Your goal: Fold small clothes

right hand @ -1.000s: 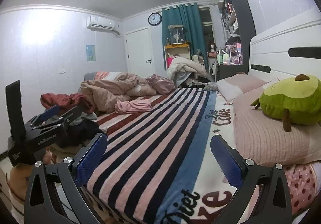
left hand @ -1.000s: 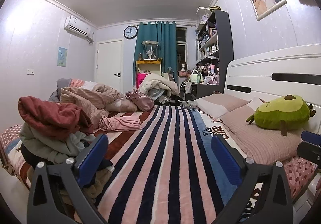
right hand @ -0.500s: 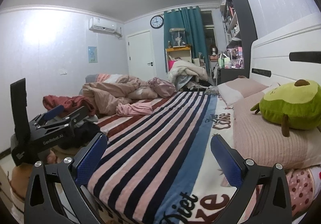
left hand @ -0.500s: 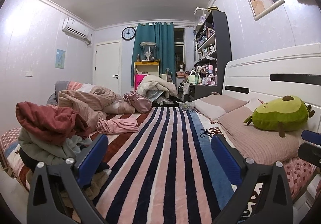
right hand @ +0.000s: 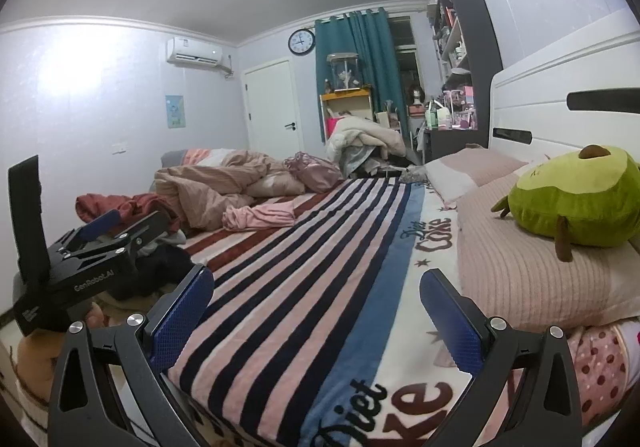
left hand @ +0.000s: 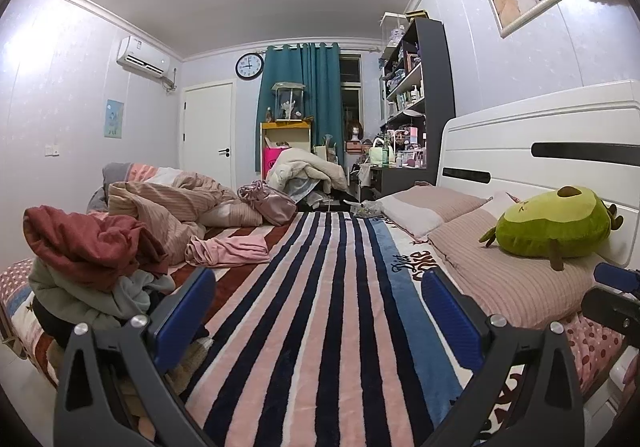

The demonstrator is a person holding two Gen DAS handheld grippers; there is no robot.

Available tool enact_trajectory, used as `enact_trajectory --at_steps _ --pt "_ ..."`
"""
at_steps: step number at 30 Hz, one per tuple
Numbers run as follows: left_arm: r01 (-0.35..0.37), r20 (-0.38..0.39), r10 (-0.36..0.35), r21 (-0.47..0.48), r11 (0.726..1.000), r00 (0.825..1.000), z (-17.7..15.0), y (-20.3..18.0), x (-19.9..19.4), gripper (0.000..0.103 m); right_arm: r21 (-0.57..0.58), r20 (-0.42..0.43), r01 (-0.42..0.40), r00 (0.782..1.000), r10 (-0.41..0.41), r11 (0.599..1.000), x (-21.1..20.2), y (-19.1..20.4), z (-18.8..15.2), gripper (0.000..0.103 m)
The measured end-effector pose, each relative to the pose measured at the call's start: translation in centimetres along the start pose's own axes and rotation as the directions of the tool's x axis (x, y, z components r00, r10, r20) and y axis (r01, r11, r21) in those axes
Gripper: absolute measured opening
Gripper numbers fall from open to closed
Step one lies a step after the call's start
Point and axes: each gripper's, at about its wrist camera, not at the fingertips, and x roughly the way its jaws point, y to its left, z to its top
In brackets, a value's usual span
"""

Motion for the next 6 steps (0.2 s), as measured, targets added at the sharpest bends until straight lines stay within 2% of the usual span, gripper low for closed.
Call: enact_trajectory --at_steps 6 --pt "0.021 -0.024 -0.021 0.006 1.000 0.999 -0.05 0.14 0.30 0.102 -0.005 -0.013 -0.007 1.000 0.007 1.000 0.52 0.06 -0.07 0.103"
